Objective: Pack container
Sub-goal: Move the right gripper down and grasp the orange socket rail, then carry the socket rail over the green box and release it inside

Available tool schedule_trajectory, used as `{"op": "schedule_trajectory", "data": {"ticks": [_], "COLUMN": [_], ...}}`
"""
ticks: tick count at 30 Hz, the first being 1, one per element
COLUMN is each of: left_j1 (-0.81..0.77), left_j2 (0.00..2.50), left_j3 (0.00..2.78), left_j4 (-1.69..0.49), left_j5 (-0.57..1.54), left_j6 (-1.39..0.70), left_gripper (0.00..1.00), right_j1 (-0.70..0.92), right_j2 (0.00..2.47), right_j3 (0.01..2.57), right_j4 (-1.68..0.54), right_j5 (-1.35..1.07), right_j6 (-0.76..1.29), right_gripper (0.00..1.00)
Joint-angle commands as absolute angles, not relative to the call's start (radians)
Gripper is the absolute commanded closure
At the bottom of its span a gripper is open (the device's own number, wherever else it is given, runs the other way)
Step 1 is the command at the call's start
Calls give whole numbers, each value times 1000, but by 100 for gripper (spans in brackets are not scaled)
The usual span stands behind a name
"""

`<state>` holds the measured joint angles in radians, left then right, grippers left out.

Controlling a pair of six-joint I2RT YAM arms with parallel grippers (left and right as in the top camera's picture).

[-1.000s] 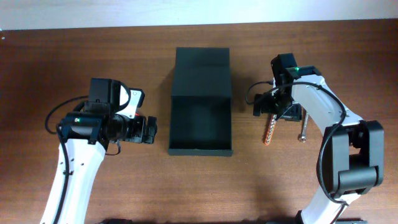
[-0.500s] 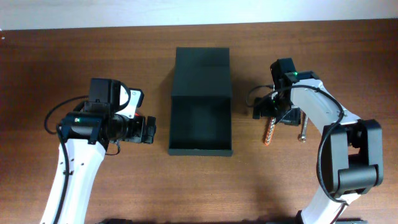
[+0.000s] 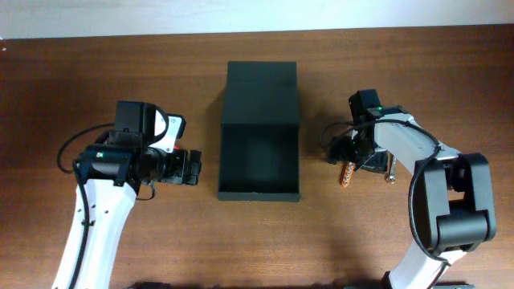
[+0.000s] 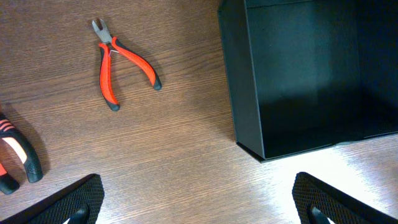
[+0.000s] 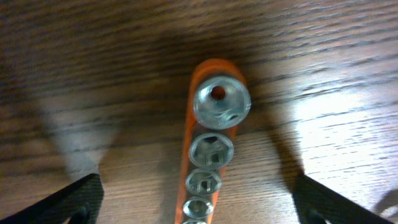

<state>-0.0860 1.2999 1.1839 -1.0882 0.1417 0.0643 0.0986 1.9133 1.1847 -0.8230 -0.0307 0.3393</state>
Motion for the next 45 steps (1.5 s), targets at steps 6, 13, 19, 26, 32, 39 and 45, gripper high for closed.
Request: {"op": "schedule_trajectory", "data": {"ticks": [6,13,19,26,32,39,45], "left_j1": [-91,-91,-91,-91,-91,-91,-91], "left_j2": [1298,1298,1298,1298,1298,1298,1298], "left_j3": [1202,1202,1202,1202,1202,1202,1202], "left_j4": [-1085,-1085,-1085,-1085,-1085,-1085,-1085], "left_j5": [134,134,134,134,134,134,134], "left_j6": [84,84,84,84,84,84,84], "left_gripper": [1,1,1,1,1,1,1], "right_j1": [90,90,90,90,90,90,113], "right_j2": [1920,1920,1920,1920,1920,1899,1782], "right_j3": [1123,1119,1119,1119,1119,1176,1353], "right_j4": [-807,-807,-807,-807,-807,-838,-944], "right_j5": [-33,-34,-41,-41,-41,-41,-114], "right_j6": [342,342,342,342,341,285,105], "right_gripper": [36,57,71,90,96,96,96]}}
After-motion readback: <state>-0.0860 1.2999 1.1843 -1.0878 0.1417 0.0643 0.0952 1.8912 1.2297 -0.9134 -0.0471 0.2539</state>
